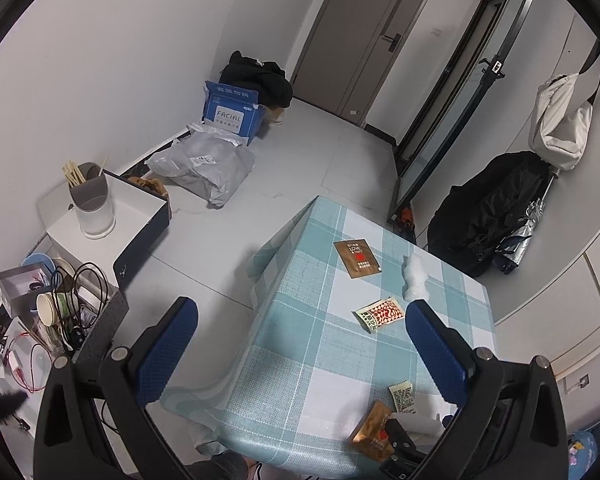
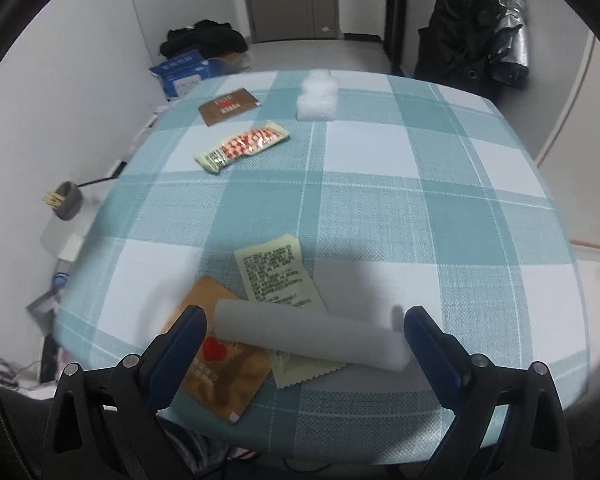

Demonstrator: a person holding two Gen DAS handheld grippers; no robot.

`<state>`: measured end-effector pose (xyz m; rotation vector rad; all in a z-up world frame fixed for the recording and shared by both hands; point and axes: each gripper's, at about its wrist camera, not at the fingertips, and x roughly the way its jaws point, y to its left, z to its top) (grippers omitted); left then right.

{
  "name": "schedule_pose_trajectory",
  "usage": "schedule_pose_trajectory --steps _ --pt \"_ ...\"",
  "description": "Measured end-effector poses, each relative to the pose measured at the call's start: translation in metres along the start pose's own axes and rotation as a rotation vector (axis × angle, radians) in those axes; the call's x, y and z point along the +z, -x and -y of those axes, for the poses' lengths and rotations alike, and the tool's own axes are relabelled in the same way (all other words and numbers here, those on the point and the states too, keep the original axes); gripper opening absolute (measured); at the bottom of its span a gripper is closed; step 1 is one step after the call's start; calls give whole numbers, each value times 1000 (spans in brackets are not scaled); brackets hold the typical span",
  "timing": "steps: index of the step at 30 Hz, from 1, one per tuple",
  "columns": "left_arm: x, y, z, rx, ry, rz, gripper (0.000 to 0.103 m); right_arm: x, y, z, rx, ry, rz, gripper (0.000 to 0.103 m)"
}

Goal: Collect trash
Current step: 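Lower the right tool toward the white paper strip on the cloth, then close the right tool on the white paper strip and lift it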

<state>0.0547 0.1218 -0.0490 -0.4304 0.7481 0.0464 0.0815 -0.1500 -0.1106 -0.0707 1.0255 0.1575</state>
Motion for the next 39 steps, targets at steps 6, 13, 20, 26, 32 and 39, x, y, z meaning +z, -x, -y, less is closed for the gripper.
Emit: schedule_pose_trajectory --steps 6,13,20,26,32,39 --pt "0 0 -4 -3 8 -4 102 -6 0 5 -77 -20 22 100" --pt "1 0 -8 -4 9 -13 102 -8 -3 15 -66 -57 12 100" --pt "1 -1 -10 -2 14 -14 102 -8 -1 16 -53 -40 30 88" --pt "-2 -3 -9 6 5 -24 102 -6 1 15 -53 31 51 50" --pt "-3 -5 -8 15 6 -38 102 0 0 25 -5 13 44 38" --pt "-4 -8 -5 31 -4 -48 102 4 4 41 52 -37 27 35"
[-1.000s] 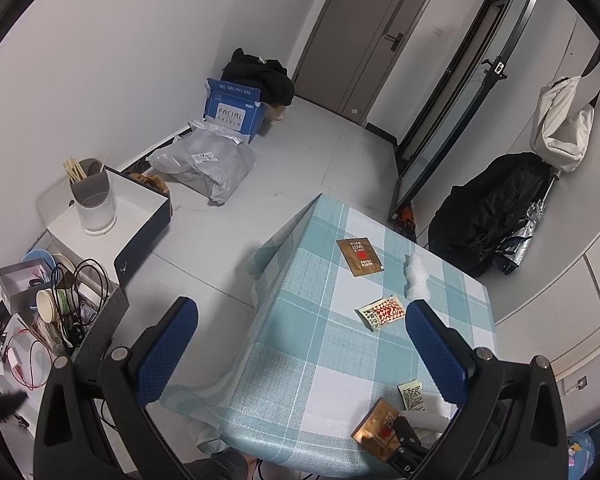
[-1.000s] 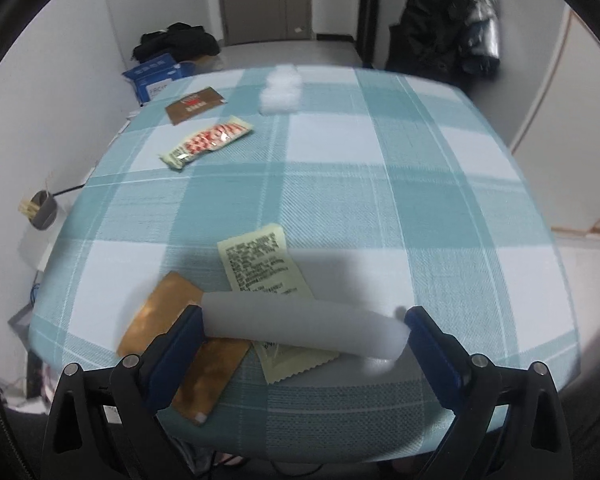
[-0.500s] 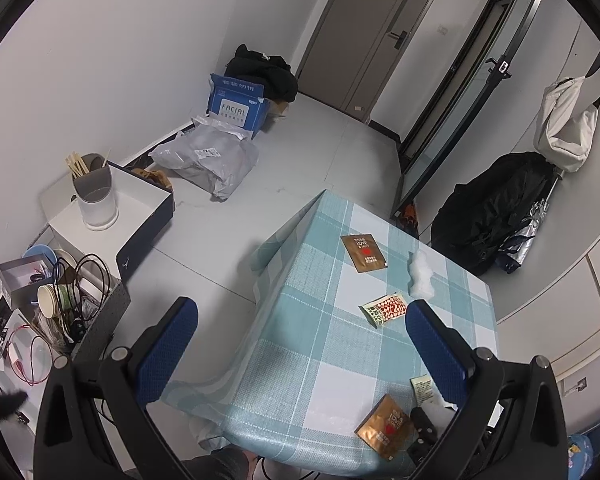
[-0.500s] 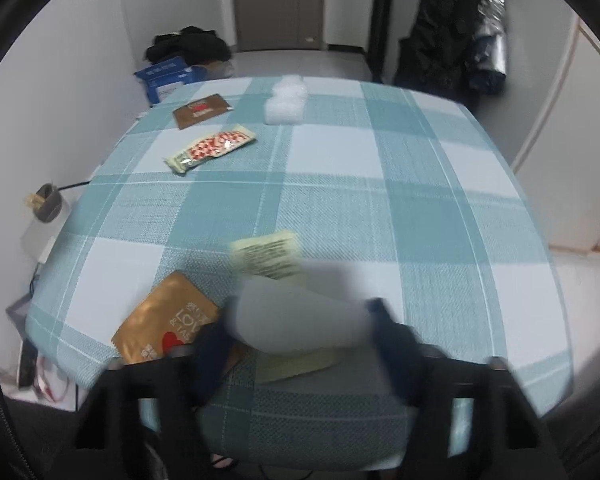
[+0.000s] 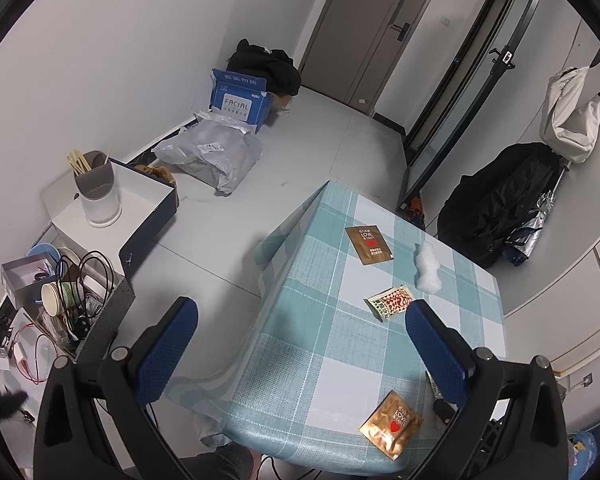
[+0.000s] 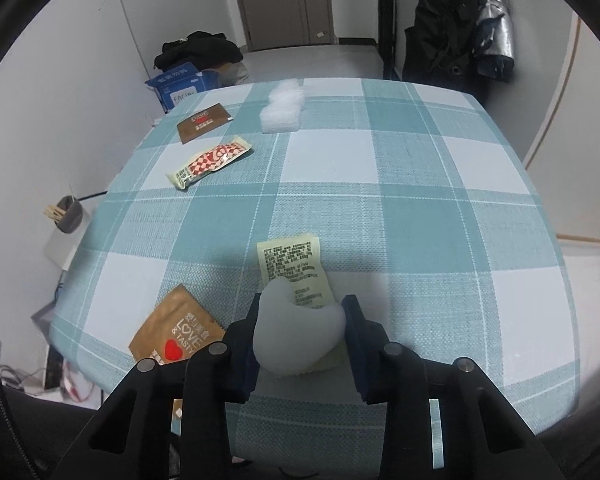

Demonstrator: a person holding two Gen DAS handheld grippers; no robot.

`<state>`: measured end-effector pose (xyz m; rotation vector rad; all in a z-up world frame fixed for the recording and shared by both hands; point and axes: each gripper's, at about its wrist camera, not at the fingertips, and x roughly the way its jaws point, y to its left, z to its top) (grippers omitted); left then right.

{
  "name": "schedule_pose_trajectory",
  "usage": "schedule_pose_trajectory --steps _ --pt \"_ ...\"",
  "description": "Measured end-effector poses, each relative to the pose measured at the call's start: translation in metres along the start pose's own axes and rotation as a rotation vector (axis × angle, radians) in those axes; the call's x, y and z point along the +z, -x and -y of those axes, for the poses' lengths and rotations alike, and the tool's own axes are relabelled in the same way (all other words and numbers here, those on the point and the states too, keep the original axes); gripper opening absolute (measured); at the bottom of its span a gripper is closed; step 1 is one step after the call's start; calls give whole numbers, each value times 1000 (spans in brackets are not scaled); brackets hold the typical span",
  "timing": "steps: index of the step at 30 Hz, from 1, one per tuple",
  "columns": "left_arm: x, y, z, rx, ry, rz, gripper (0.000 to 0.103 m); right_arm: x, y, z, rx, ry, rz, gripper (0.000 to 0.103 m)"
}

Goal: Collect trash
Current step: 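Close the right tool on the white paper strip and lift it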

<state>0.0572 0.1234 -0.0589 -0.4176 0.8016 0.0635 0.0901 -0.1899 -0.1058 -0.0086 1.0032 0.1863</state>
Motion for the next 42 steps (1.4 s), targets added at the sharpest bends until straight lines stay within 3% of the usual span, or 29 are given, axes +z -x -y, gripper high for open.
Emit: schedule_pose_trajectory --steps 8,15,21,31,35,42 --pt "-3 -5 7 11 -24 -21 102 5 -2 8 35 6 -47 40" --pt "-3 -4 10 15 -31 -22 102 14 5 17 93 68 -66 63" --pt "-3 -4 11 20 -34 -21 102 28 22 25 129 268 -80 71" --pt "-3 -7 11 29 -32 -29 102 34 10 13 200 499 -146 71" --pt "-5 -9 12 37 -43 -36 102 30 3 6 145 633 -143 71" --pt "-6 -13 16 52 -55 -45 102 55 -6 29 150 607 -133 70"
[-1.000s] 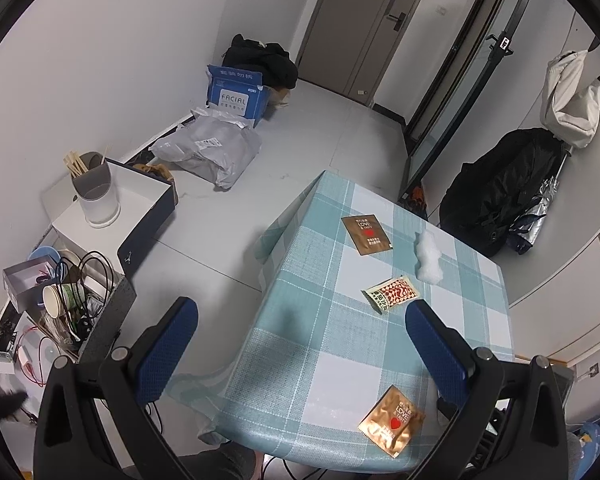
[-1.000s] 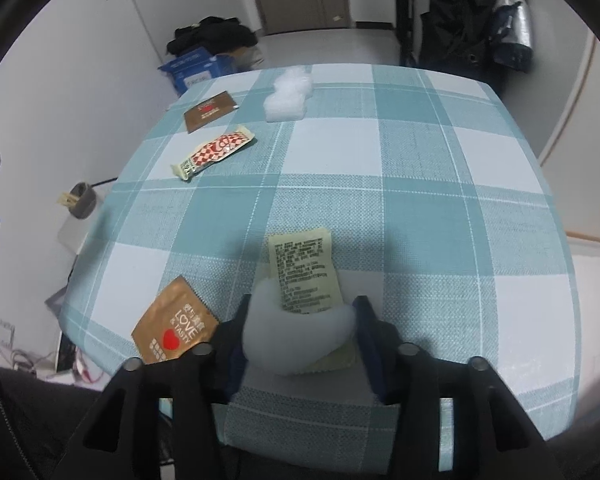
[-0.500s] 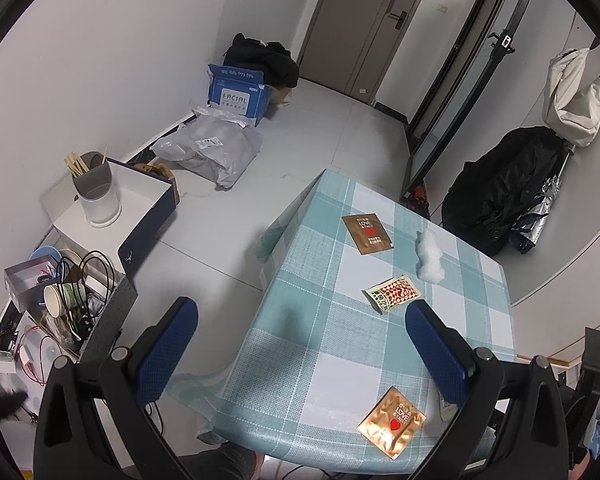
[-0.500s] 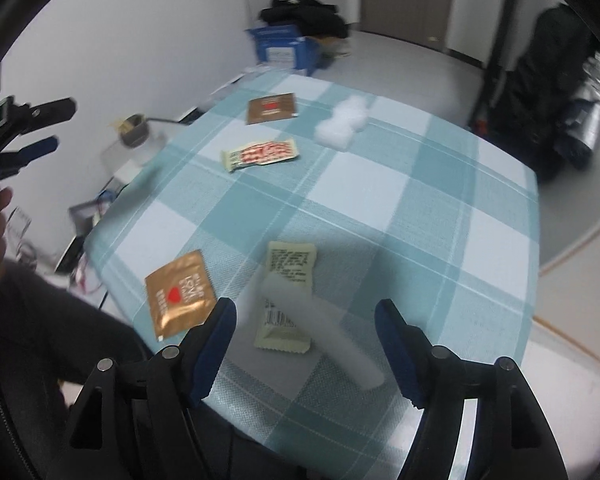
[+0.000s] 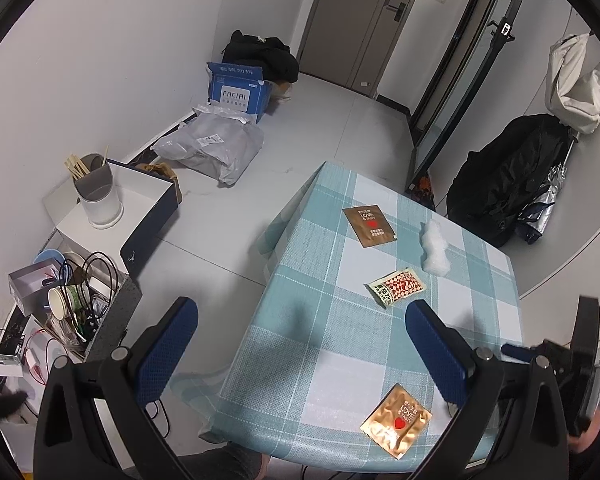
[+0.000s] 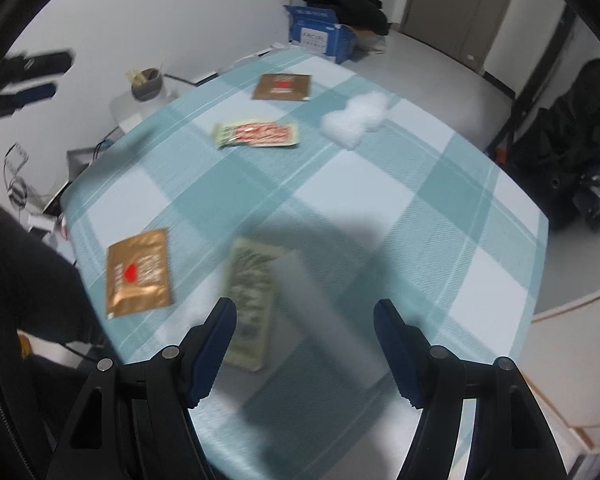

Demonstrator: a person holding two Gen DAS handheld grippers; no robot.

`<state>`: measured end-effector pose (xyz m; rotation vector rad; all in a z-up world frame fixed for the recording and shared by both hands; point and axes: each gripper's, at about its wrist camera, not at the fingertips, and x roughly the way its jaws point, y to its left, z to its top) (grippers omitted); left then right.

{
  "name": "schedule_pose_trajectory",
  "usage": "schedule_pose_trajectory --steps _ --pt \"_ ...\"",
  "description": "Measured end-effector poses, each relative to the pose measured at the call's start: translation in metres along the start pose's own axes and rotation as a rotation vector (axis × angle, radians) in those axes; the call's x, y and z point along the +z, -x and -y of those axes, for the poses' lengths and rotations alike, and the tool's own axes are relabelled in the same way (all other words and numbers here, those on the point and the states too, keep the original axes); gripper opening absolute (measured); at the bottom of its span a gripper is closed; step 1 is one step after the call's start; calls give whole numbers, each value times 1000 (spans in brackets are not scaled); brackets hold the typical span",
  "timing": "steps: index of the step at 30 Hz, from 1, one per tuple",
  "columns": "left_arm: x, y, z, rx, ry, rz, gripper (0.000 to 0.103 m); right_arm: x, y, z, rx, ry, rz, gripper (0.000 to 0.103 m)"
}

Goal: Collect trash
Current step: 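Close the right tool on the white paper strip and lift it, then grasp the red-and-white snack wrapper with the left tool while the right tool holds the strip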

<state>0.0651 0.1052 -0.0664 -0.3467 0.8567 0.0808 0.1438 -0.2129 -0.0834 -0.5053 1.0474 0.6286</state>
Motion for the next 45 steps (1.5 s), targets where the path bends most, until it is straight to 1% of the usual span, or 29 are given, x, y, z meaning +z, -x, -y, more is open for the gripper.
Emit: schedule_pose_trajectory --steps 2,4,5,7,9,10,11,12,13,14,16,18,21,23,24,26,31,33,35,38,39,42,45 --pt "0 -1 2 10 -6 -2 102 4 -5 10 23 -21 -2 66" --pt "-1 -2 4 23 -17 -3 102 6 -11 13 65 -30 -21 58" --pt "-1 -3 5 27 -21 -4 102 7 -15 14 86 -22 -35 51" --pt "-1 -4 8 25 -28 -3 102 9 -22 11 87 4 -49 46" --pt "-2 -5 10 18 -33 -7 102 10 -29 9 86 36 -65 36" --pt "-2 -5 12 18 -36 -8 102 10 -32 9 100 37 -71 35" --pt "-2 -6 14 23 -42 -9 102 10 -31 9 103 38 -59 32" --pt "-2 -7 16 39 -50 -9 102 10 -30 9 110 39 -46 23" --pt "-3 -9 17 68 -58 -10 102 10 -29 10 108 38 -40 22" --pt "-3 -11 19 76 -61 -14 102 10 -28 12 112 24 -33 22" --pt "-3 -15 20 65 -56 -30 102 10 -27 16 131 4 -29 19" --pt "-3 -19 21 66 -53 -38 102 10 -23 21 133 -17 -12 18" --pt "-3 -29 26 73 -75 -50 102 13 -13 33 152 -74 29 18" --pt "-3 -39 33 77 -111 -85 102 16 -4 44 161 -116 73 18" --pt "-3 -45 38 64 -129 -109 102 17 0 49 168 -136 87 18" --pt "-2 -53 46 44 -164 -133 102 18 7 59 182 -182 116 17" --pt "8 -78 67 7 -240 -198 102 20 16 78 212 -251 157 15" --pt "11 -90 76 16 -294 -229 102 20 19 88 242 -299 172 15" --pt "13 -101 85 6 -350 -260 102 20 21 95 273 -342 186 15" --pt "15 -112 97 7 -438 -292 102 20 29 107 335 -410 233 15" --pt "15 -116 100 10 -459 -301 102 21 31 109 349 -424 247 15" --pt "16 -126 104 -14 -491 -341 101 22 37 115 375 -455 284 15" --pt "15 -131 110 -40 -536 -367 98 22 37 122 412 -499 298 15"
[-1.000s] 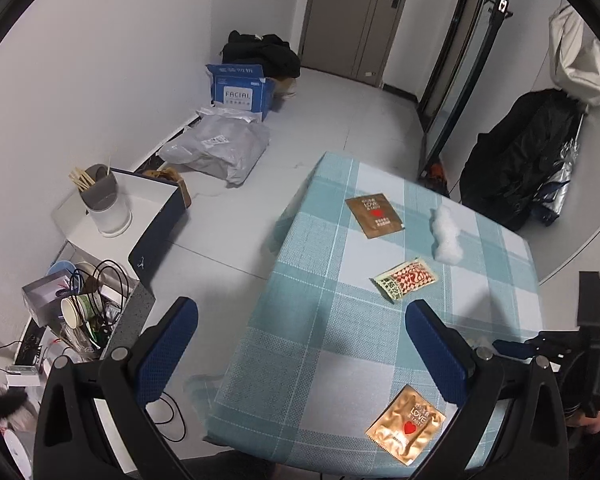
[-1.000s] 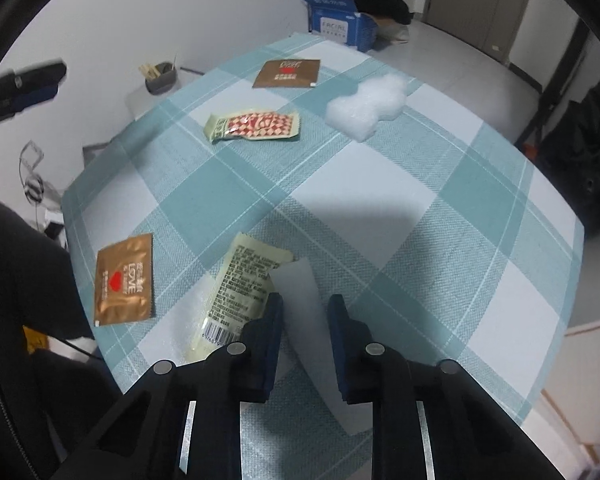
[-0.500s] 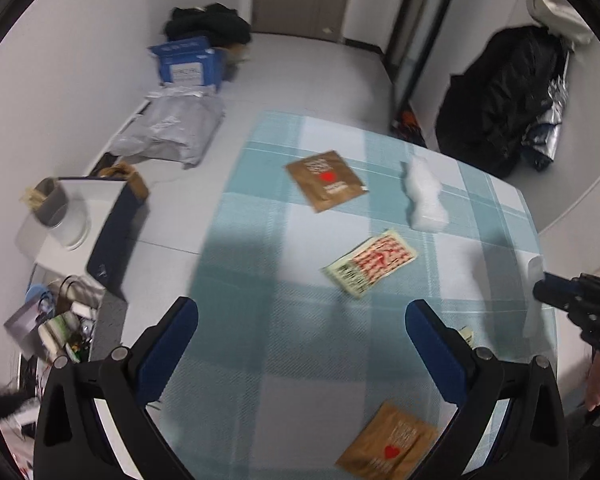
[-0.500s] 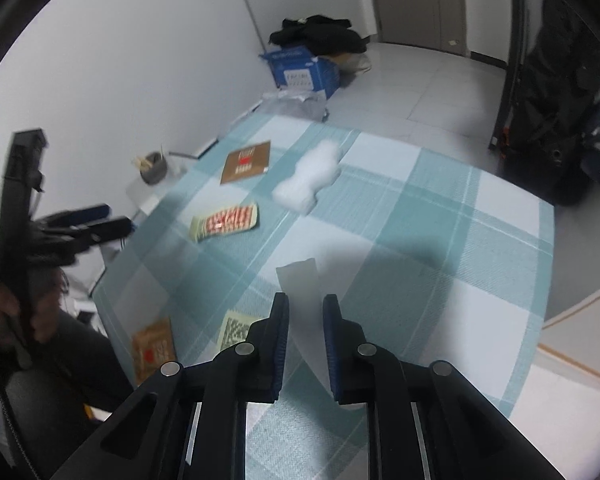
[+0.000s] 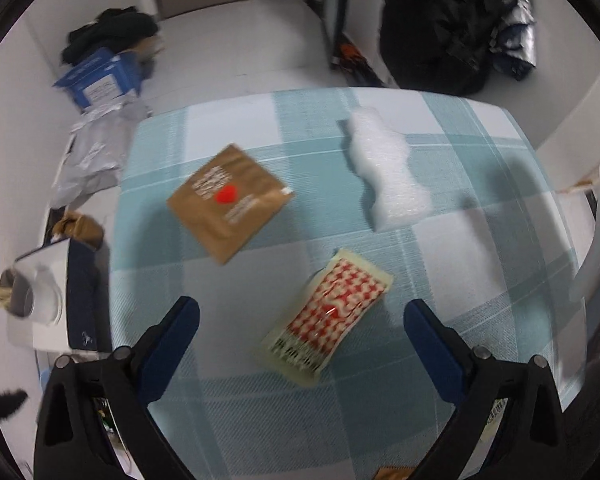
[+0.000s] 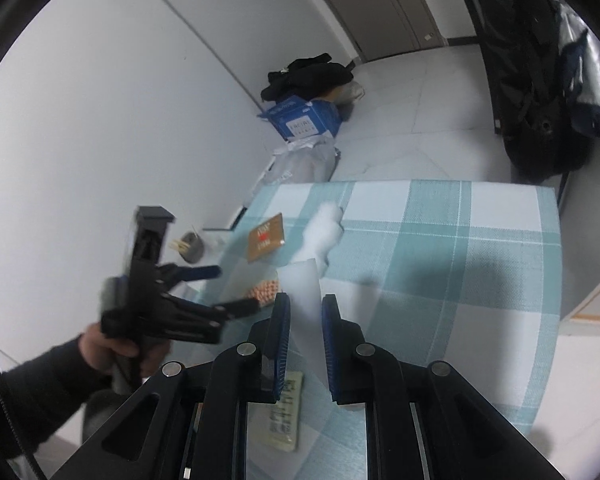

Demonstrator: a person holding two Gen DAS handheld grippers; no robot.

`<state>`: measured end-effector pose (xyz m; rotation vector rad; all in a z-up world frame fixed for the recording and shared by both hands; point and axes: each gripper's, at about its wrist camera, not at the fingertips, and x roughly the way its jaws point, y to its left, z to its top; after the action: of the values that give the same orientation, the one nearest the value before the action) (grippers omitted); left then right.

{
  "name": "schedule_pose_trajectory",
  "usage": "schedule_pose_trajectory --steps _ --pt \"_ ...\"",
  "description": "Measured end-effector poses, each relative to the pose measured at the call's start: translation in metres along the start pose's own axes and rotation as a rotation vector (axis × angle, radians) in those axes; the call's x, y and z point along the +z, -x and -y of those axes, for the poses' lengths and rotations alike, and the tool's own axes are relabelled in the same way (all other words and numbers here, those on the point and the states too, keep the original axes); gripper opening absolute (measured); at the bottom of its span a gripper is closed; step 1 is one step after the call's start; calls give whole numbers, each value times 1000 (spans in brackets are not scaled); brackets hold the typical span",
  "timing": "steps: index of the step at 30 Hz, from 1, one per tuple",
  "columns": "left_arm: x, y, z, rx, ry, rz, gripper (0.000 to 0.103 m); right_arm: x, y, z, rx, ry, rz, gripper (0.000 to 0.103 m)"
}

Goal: Collect trash
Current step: 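Grasp the red-and-white snack wrapper with the left tool while the right tool holds the strip, then carry the wrapper and paper strip over the white bin with both tools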

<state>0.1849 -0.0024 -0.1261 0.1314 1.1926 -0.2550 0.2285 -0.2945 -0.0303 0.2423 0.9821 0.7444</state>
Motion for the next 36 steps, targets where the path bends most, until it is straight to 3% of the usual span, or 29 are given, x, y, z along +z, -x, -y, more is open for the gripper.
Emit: schedule_pose_trajectory --steps 2,6,9,12,25,27,31,36 --pt "1 -2 4 12 -37 -14 94 1 0 2 5 -11 4 15" --pt "2 -8 7 -22 -71 -74 69 4 8 -2 12 12 35 15" --pt "4 -7 9 -8 -89 -67 60 4 12 -6 9 22 57 15" --pt "4 -3 11 -3 -86 -61 40 4 13 -7 3 23 66 15" --pt "9 -9 13 16 -36 -84 38 3 14 -13 -5 22 75 15" --pt "9 -8 10 18 -20 -80 29 2 13 -13 -10 21 74 15" --pt "9 -6 3 -31 26 -84 29 3 13 -12 -16 8 75 15" --pt "6 -6 4 -28 38 -76 28 3 10 -15 -30 9 73 15"
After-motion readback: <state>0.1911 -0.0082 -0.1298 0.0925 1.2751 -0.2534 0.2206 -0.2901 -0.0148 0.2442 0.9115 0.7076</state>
